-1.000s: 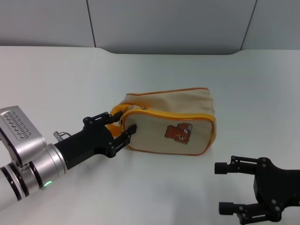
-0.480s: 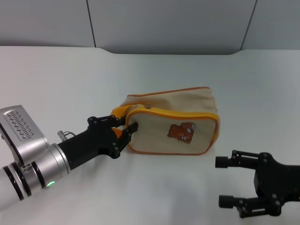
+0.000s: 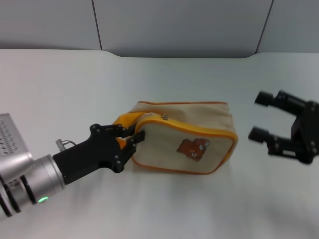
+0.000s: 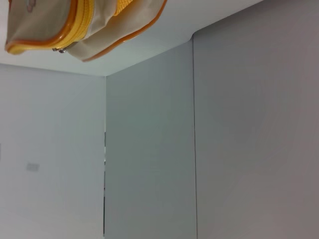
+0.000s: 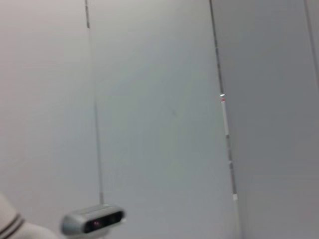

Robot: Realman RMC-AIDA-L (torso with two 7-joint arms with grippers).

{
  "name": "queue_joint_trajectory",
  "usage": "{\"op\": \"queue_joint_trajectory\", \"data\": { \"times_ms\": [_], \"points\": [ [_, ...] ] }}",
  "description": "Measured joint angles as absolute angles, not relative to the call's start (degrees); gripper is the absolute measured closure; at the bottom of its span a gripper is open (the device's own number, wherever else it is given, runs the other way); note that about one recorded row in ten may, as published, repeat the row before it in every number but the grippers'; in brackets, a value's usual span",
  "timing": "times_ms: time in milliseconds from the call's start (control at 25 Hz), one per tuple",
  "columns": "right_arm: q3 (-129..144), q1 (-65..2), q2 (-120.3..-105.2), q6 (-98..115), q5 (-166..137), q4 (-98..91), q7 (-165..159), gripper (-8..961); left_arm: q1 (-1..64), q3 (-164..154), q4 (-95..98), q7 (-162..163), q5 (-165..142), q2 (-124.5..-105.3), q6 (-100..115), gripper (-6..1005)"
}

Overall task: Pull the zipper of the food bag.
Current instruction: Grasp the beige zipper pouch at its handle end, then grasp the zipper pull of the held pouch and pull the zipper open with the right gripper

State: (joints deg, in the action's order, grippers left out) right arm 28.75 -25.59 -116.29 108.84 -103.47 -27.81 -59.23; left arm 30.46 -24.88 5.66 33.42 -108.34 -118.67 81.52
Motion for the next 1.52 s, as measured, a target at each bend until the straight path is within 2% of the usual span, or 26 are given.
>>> {"op": "queue_joint_trajectory", "data": {
  "times_ms": [120,240,400,680,880,1240,1520],
  "points": [
    [28.58,-26.11,-116.85,107.09,-103.44,-29.91,-59.01,113,30.18,-24.88,7.37,35.36,-109.57,-118.61,83.01,835],
    [29.16,-27.36,-118.36,102.69,-103.87,-33.39,-55.54,113,30.1,-24.87,9.75,38.18,-111.57,-118.56,84.92,851],
    [30.46,-28.82,-119.08,99.33,-104.0,-33.39,-48.83,132,30.6,-24.87,12.14,40.83,-114.27,-118.56,86.76,861],
    [36.77,-30.43,-119.2,94.67,-103.86,-32.96,-42.85,165,31.56,-25.37,13.38,43.05,-115.27,-118.56,87.95,863],
    [38.24,-31.93,-119.58,92.07,-103.62,-31.19,-35.03,385,32.4,-25.56,14.0,44.35,-115.48,-118.56,88.58,867],
    [42.09,-33.02,-119.79,90.02,-103.51,-29.01,-26.92,440,32.94,-25.67,14.14,44.53,-115.49,-118.56,89.98,872],
    [43.8,-33.56,-119.83,89.44,-103.42,-27.19,-23.48,444,33.09,-25.67,14.15,45.12,-115.49,-118.56,90.79,871]
  ]
}}
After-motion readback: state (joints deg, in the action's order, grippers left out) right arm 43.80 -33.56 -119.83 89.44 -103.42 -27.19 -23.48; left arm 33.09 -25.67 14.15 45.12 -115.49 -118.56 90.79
